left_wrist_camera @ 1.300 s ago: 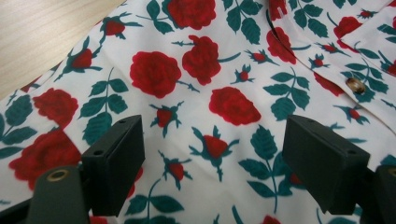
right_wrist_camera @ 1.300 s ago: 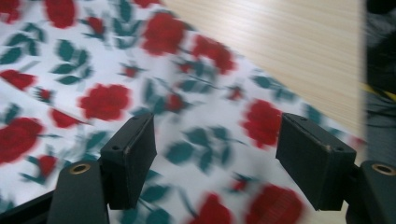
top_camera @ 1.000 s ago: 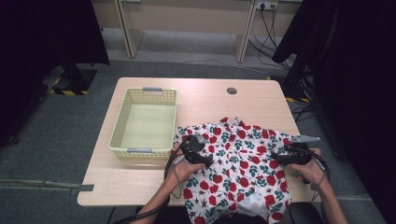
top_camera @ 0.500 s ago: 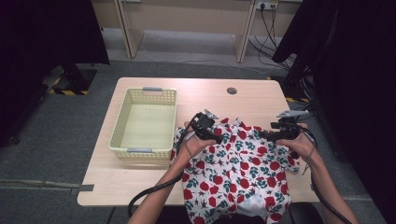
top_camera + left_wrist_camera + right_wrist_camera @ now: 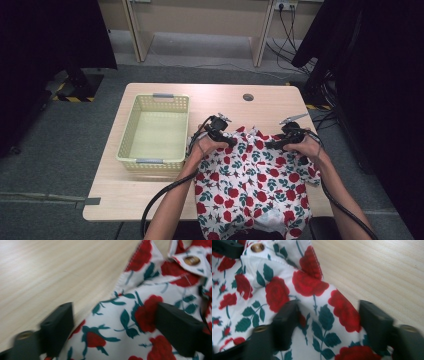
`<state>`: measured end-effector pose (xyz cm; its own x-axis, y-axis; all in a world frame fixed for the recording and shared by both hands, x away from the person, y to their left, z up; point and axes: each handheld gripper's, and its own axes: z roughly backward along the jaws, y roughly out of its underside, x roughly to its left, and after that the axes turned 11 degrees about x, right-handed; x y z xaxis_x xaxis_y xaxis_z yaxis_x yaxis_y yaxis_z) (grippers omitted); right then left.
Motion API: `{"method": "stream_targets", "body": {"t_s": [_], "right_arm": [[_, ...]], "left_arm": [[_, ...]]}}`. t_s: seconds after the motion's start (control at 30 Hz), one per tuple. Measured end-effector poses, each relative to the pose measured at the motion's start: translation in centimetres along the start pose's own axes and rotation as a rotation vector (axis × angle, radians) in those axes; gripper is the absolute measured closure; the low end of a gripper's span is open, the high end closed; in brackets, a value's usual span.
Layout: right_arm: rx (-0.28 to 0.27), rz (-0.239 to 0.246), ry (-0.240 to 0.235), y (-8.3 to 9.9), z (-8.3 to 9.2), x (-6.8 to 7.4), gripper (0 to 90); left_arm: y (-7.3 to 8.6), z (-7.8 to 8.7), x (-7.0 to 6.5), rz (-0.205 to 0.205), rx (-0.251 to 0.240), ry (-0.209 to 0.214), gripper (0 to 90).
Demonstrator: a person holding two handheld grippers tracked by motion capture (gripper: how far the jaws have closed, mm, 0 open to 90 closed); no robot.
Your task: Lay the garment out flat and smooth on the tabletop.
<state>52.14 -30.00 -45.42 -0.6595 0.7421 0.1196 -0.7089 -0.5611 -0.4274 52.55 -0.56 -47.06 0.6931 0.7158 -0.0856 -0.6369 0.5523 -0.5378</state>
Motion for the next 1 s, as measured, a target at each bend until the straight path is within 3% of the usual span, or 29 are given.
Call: {"method": "stream_targets", "body": {"t_s": [0.07, 0.1, 0.17, 0.23, 0.3, 0.4, 0.47, 0.53, 0.6, 0.7, 0.8, 0.9, 1.0], "right_arm": [[0.002, 0.029, -0.001, 0.2, 0.0, 0.1, 53.6], [0.001, 0.038, -0.01, 0.3, 0.0, 0.1, 60.2], [-0.003, 0.051, -0.017, 0.5, 0.3, 0.2, 69.5], [-0.03, 0.067, -0.02, 0.6, 0.7, 0.5, 75.5], [-0.06, 0.09, 0.0, 0.7, 1.4, 0.9, 77.3], [-0.125, 0.134, 0.061, 1.0, 2.9, 2.2, 78.0], [-0.158, 0.175, 0.102, 1.6, 3.8, 3.3, 77.8], [-0.19, 0.207, 0.149, 2.3, 4.6, 4.2, 77.5], [-0.225, 0.23, 0.147, 3.0, 5.0, 5.1, 77.4], [-0.222, 0.284, 0.184, 3.9, 4.7, 6.7, 76.8], [-0.219, 0.321, 0.19, 5.1, 4.1, 8.0, 76.4], [-0.207, 0.335, 0.21, 6.1, 3.6, 8.5, 75.7], [-0.194, 0.32, 0.187, 6.6, 3.2, 8.7, 75.2]], "left_arm": [[0.3, 0.0, -0.2, -0.054, -0.022, -0.003, 30.7], [0.3, 0.1, -0.2, -0.053, -0.028, 0.028, 42.6], [0.3, 0.4, -0.4, -0.083, -0.039, 0.017, 57.5], [0.2, 0.9, -0.5, -0.092, -0.066, 0.011, 70.5], [0.2, 1.3, -1.0, -0.112, -0.091, -0.012, 76.0], [0.6, 2.3, -2.1, -0.152, -0.147, -0.048, 77.9], [1.5, 3.1, -2.7, -0.154, -0.198, -0.069, 78.3], [2.3, 3.8, -3.3, -0.188, -0.226, -0.107, 78.4], [3.2, 4.0, -4.1, -0.236, -0.226, -0.147, 78.4], [4.4, 3.9, -5.3, -0.268, -0.227, -0.185, 78.4], [5.3, 4.1, -6.3, -0.304, -0.241, -0.22, 78.2], [5.7, 4.4, -6.7, -0.317, -0.235, -0.218, 77.9], [5.8, 4.3, -6.7, -0.31, -0.237, -0.231, 78.0]]}}
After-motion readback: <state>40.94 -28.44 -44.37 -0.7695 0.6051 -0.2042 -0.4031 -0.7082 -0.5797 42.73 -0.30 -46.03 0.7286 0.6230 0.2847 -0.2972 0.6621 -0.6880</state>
